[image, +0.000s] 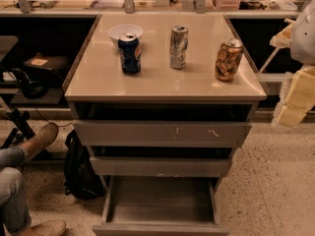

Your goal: Place orange can into bottom drawer

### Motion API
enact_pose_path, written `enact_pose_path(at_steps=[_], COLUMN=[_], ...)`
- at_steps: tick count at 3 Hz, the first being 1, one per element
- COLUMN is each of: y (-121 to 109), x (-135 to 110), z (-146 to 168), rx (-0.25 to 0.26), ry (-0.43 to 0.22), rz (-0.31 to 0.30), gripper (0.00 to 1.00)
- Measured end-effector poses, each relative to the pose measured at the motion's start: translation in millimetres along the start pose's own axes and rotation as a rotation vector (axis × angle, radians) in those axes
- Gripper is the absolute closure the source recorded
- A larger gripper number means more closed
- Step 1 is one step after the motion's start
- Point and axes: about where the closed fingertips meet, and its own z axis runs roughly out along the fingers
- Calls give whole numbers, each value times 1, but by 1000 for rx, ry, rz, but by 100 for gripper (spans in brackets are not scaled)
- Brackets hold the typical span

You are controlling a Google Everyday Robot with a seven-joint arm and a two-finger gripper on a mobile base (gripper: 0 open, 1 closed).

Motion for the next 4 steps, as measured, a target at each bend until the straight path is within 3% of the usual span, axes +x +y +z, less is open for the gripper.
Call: enact_pose_path(at_steps=[1, 2, 3, 4], y=[0, 0, -16, -59], x=[0, -7, -33, -65], z=[0, -13, -24, -35], rx=[0, 52, 54, 73], ry=[0, -1, -34, -166], rz=[0, -18, -68, -95], gripper=[0, 0, 0, 0])
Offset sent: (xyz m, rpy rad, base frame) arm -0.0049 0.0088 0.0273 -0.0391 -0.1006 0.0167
